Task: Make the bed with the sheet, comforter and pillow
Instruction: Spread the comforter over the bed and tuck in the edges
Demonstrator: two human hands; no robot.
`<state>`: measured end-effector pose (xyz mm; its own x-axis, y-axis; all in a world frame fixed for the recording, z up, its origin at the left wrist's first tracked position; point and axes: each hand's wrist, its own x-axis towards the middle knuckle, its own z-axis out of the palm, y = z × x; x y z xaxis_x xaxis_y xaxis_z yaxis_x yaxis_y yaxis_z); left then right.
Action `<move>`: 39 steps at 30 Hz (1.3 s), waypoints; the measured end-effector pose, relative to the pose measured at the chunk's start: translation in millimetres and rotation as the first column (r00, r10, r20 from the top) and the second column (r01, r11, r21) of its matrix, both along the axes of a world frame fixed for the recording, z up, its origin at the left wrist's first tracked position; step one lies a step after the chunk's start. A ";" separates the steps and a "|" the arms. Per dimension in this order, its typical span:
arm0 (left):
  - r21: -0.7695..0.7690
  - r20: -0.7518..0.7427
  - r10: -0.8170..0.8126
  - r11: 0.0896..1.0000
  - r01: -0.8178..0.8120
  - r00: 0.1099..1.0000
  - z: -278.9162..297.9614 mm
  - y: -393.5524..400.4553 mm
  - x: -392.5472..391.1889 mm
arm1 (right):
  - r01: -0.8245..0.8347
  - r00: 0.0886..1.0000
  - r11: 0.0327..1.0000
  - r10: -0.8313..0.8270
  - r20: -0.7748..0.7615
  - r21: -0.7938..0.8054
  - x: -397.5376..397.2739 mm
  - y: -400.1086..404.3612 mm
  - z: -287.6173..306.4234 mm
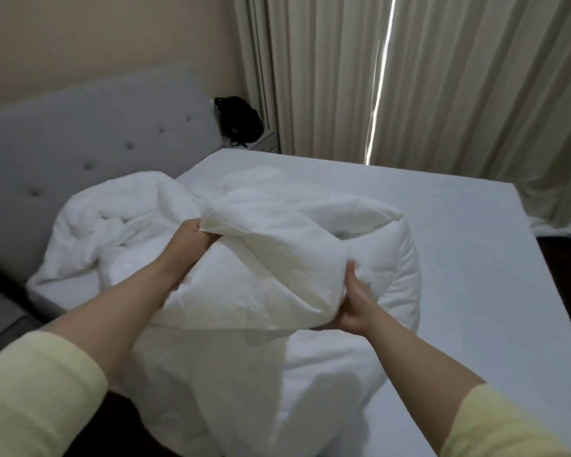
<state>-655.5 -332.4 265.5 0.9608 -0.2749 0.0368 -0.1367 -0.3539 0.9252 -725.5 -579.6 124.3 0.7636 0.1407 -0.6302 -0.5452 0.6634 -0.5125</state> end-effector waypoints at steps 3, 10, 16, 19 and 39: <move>0.111 -0.179 -0.146 0.980 0.167 0.973 15.3 41.8 -34.6 | 0.047 0.990 0.998 -0.041 0.132 -0.042 5.3 37.8 38.0; 0.635 -0.748 -0.018 0.271 0.723 0.664 -23.1 104.1 -62.9 | -0.214 0.968 0.898 0.248 0.041 -0.384 -20.7 107.7 49.5; 0.230 -0.807 -0.065 0.881 0.414 0.587 -59.2 99.6 -91.6 | -0.284 0.954 0.924 0.298 0.015 -0.257 -80.5 182.2 20.1; 0.146 -0.809 -0.168 0.872 0.468 0.564 -86.2 85.2 -113.6 | -0.265 0.955 0.955 0.279 0.101 -0.132 -90.7 188.3 23.4; -0.178 -0.335 0.206 0.945 -0.276 0.919 51.8 158.1 -19.9 | -0.277 0.877 0.303 0.468 -0.111 -0.912 36.6 205.5 -57.5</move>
<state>-675.3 -174.3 317.3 0.9695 -0.0528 -0.2393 0.2312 -0.1258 0.9647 -688.8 -374.1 66.8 0.8783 -0.1236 -0.4619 -0.4604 -0.4795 -0.7471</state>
